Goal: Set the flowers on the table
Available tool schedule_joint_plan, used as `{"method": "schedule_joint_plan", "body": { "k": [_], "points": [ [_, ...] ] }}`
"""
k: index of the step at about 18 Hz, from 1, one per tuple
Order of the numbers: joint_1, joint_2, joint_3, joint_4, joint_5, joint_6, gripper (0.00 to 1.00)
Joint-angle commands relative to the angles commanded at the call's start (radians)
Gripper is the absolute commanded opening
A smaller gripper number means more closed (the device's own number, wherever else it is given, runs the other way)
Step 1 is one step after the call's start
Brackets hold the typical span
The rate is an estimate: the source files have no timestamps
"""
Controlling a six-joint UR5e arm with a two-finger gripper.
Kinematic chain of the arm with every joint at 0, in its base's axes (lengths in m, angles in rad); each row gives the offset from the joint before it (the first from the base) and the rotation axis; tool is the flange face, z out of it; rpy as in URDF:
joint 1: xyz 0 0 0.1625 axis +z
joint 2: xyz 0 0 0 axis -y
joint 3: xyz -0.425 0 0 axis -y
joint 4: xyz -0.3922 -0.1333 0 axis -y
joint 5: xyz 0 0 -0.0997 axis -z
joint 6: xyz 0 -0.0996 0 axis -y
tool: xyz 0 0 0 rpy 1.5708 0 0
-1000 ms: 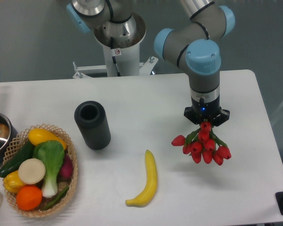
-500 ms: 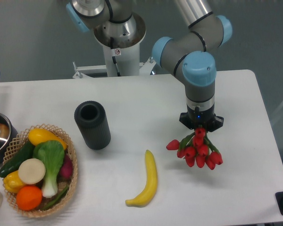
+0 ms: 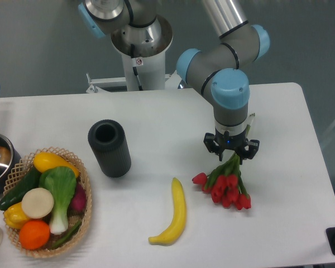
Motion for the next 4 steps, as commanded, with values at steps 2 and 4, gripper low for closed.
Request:
{"method": "schedule_joint_plan", "body": {
  "k": [2,4],
  "points": [
    [0.003,0.008,0.002,0.003,-0.003,0.002,1.0],
    [0.003,0.008,0.002,0.008,-0.002,0.0,1.0]
  ]
}}
